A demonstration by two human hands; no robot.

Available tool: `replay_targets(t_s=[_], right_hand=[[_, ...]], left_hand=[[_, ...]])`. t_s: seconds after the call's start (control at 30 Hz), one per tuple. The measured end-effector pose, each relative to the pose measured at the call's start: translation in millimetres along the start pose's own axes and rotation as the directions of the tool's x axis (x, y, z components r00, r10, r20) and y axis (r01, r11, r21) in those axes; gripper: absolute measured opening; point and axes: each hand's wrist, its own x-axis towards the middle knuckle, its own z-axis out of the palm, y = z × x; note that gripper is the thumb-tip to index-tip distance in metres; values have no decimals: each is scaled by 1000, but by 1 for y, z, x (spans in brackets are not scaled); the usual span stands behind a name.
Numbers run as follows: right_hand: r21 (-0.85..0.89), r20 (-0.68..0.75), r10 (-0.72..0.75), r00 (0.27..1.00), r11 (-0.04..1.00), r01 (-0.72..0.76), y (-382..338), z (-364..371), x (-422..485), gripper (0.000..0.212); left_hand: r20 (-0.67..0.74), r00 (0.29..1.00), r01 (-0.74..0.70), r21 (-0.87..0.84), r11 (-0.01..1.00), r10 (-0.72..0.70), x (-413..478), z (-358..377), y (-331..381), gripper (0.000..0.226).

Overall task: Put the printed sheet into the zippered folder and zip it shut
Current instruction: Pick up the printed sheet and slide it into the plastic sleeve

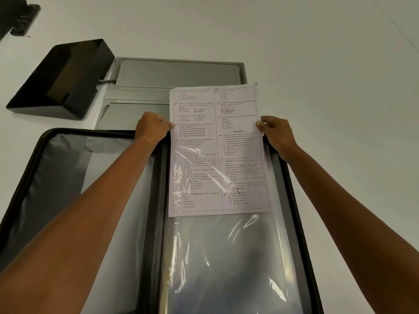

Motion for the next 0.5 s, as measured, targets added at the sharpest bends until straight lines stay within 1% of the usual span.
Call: replay_targets(t_s=[0.03, 0.1, 0.13, 0.27, 0.33, 0.4, 0.5], right_hand=[[11, -15, 3, 1000, 1000, -3, -2, 1, 2, 29], [27, -37, -7, 999, 1000, 8, -7, 4, 6, 36], [36, -43, -16, 999, 999, 18, -9, 6, 7, 37], [55, -56, -8, 998, 998, 12, -12, 11, 10, 43], [49, -55, -23, 998, 998, 25, -11, 9, 8, 45], [45, -42, -38, 998, 998, 40, -8, 8, 2, 46], [50, -7, -43, 999, 998, 43, 0, 8, -10, 47]], left_hand=[[4, 1000, -8, 0, 1000, 8, -3, -1, -1, 14], [4, 1000, -25, 1, 1000, 25, -8, -2, -3, 22], [0, 999, -38, 8, 999, 38, -9, -3, -5, 23], [-22, 996, -81, 73, 994, 82, -15, -4, -12, 19], [-41, 995, -87, 55, 995, 89, -16, -4, -13, 23], [-70, 993, -90, -1, 996, 90, -15, -4, -10, 19], [-72, 995, -74, -45, 996, 71, -10, -3, -2, 25]])
